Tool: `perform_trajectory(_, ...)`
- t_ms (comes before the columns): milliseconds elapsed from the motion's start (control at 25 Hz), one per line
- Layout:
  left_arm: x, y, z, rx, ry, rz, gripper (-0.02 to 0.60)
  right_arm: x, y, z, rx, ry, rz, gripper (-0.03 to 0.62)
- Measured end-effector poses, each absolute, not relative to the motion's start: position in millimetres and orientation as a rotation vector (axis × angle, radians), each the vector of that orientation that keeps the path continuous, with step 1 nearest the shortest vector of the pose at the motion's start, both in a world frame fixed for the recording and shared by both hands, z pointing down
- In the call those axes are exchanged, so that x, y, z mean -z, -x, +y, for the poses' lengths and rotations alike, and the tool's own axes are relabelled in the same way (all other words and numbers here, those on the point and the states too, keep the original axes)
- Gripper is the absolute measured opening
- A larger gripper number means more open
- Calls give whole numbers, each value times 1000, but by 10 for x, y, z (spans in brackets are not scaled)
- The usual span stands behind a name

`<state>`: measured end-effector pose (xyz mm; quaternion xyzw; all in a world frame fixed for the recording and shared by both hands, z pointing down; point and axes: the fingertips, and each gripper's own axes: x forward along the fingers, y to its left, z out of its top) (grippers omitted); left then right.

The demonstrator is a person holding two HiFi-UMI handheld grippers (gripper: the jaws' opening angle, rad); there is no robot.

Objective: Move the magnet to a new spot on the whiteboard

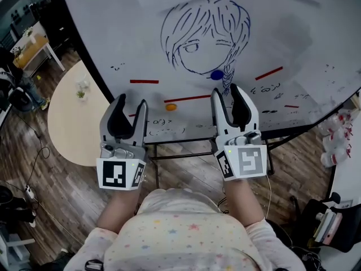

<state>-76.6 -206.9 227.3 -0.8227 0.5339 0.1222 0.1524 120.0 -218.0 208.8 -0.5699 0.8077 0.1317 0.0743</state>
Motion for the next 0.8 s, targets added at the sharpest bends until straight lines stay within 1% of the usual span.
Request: perform_trajectory(800, -2179, 831, -2074, -372, 2317, 1538, 169, -1908, -1068, -2329, -495, 1741, 2388, 152)
